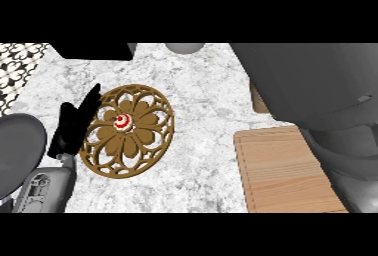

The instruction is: Pick the bell pepper from the cutting board and place it in the basket

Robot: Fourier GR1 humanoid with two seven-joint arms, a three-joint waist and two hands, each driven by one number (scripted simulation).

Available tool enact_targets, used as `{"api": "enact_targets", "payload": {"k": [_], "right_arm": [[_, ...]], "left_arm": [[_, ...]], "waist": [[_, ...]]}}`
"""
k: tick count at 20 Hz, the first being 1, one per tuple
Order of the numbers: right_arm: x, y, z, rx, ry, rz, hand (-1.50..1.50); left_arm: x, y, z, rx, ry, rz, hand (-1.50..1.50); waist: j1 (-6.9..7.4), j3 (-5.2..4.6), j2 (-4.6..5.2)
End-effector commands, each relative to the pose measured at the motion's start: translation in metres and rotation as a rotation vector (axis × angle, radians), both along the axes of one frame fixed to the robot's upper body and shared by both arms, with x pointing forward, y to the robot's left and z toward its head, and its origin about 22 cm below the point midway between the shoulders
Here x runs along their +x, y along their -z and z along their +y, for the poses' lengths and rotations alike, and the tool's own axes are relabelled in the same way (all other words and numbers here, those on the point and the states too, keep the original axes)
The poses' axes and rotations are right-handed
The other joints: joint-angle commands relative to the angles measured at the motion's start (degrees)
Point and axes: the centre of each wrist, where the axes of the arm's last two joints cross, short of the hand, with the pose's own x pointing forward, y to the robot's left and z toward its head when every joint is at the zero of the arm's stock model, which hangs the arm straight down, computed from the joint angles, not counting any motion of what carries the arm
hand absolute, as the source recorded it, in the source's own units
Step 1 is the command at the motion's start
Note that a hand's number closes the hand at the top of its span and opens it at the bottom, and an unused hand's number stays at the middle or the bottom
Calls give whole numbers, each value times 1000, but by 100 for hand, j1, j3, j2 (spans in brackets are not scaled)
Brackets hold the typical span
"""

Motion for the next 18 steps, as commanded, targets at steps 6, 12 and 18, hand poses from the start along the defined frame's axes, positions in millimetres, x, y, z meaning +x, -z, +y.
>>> {"api": "enact_targets", "payload": {"k": [6,12,18], "right_arm": [[40,-8,-57,-310,269,193,150],[61,12,-103,-352,313,262,150],[68,21,-172,-350,262,258,150]], "left_arm": [[-9,3,-5,-8,0,-12,0],[-6,-2,5,-13,-20,3,0],[-5,-3,16,-11,-28,3,0]], "waist": [[-27,3,-2],[-115,12,-22],[-171,15,-35]]}}
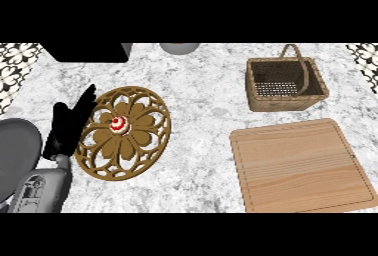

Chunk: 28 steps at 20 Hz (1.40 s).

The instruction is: Pick the bell pepper from the cutting board and place it in the basket

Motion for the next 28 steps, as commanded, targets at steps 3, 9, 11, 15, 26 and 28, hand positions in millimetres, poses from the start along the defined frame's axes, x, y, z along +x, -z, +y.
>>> {"api": "enact_targets", "payload": {"k": [3,9,11,15,26,28], "right_arm": [[7,15,-38,25,-82,28,150],[13,47,-68,28,-103,53,150],[19,70,-79,11,-88,84,150],[25,113,-97,128,-92,77,150],[20,131,-110,347,-84,-68,-150],[19,135,-108,394,-73,-159,-150]], "left_arm": [[5,-3,-1,8,-2,-9,0],[6,-4,2,4,-13,-11,0],[1,5,10,6,-6,3,0],[8,-15,1,13,5,-14,0],[-2,-11,-4,-6,13,3,0],[14,-9,10,-2,-15,-7,0]], "waist": [[16,1,3],[-4,0,-1],[0,0,3],[22,4,15],[40,3,4],[-20,1,19]]}}
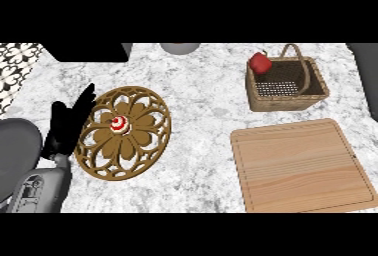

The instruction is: Pick the bell pepper from the cutting board and place it in the basket

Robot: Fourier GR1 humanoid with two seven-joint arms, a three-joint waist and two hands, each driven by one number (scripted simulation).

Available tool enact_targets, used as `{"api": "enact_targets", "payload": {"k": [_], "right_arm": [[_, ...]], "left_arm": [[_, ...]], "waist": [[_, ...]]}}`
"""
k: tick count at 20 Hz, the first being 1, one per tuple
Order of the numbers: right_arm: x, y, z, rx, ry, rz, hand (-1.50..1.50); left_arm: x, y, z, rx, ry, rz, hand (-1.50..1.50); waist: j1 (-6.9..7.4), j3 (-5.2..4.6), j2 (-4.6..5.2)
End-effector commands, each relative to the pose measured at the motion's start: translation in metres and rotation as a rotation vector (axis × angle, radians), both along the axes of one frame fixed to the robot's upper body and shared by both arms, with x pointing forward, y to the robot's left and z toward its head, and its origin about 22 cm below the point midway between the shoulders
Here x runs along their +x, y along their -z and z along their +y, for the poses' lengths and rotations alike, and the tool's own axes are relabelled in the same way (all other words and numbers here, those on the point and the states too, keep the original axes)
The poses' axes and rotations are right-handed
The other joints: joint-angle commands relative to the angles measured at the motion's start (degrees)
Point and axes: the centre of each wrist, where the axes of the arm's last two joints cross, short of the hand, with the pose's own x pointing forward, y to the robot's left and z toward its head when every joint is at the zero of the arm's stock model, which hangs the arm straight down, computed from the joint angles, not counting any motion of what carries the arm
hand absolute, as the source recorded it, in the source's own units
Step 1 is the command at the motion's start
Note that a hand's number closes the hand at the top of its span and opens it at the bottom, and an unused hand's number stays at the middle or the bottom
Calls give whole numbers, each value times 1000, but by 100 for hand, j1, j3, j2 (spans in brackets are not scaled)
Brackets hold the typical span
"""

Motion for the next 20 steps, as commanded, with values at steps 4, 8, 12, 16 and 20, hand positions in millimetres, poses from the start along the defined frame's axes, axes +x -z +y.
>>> {"api": "enact_targets", "payload": {"k": [4,8,12,16,20], "right_arm": [[-10,-10,-9,85,119,-268,-150],[-28,-25,-51,97,208,-338,-150],[-48,-33,-77,201,309,-338,-150],[-82,-24,-123,219,350,-305,-150],[-130,-35,-176,237,336,-373,-150]], "left_arm": [[-6,9,0,11,0,8,0],[-10,24,0,5,-20,7,0],[-11,18,4,-9,-27,15,0],[-6,6,5,-9,-32,18,0],[-13,16,8,1,-16,23,0]], "waist": [[-9,-2,-17],[-126,-4,-40],[-169,-3,-72],[-252,1,-87],[-237,2,-68]]}}
